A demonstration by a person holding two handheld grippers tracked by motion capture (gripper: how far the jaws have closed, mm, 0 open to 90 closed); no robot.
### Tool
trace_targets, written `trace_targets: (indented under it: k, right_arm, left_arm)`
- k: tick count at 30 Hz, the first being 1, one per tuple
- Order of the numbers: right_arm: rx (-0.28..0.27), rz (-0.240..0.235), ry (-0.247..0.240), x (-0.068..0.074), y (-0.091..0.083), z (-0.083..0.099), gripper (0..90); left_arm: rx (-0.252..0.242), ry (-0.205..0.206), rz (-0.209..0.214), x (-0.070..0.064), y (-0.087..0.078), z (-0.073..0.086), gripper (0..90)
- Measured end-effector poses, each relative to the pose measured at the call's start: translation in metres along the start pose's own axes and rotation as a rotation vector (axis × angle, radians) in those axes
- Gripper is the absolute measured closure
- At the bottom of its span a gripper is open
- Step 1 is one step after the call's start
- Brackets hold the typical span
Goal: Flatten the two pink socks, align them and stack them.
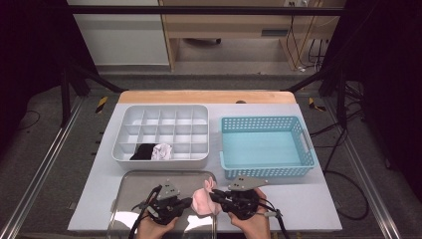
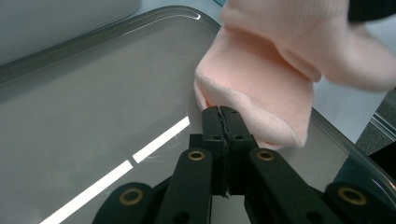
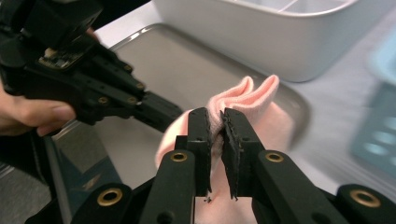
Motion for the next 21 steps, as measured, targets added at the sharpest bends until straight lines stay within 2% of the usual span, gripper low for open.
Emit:
trace_targets:
  k: [6,8,13,18,21]
  right_arm:
    - [0.046,-0.035,-0.029,0.013,0.021,0.007,81.3]
    - [0.061,-0.04,-0.035,0.015,0.026,0.01,80.4]
    - [0.082,-0.048,-0.042,0.018,0.037,0.016,78.4]
    - [0.1,-0.051,-0.057,0.021,0.043,0.021,69.1]
    - [0.064,-0.059,-0.05,0.021,0.035,0.015,60.6]
  left_arm:
    - [-0.006,-0.015,0.011,0.004,-0.002,0.0,88.5]
    - [-0.025,-0.037,0.021,0.007,-0.007,-0.002,87.4]
    - [-0.09,-0.055,-0.005,0.015,-0.023,-0.01,85.2]
    - [-0.124,-0.073,-0.017,0.023,-0.032,-0.013,82.3]
    - [-0.139,-0.079,-0.022,0.025,-0.035,-0.015,81.6]
Point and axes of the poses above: each handheld gripper's, and its own axes: y roughly forward along the jaws, z roughly out of its underside, x roughly to its left, the point moved 6 cm from there along y, roughly forward along the jaws, and after that the axes turned 6 degrees about z, right-handed, at the moved point
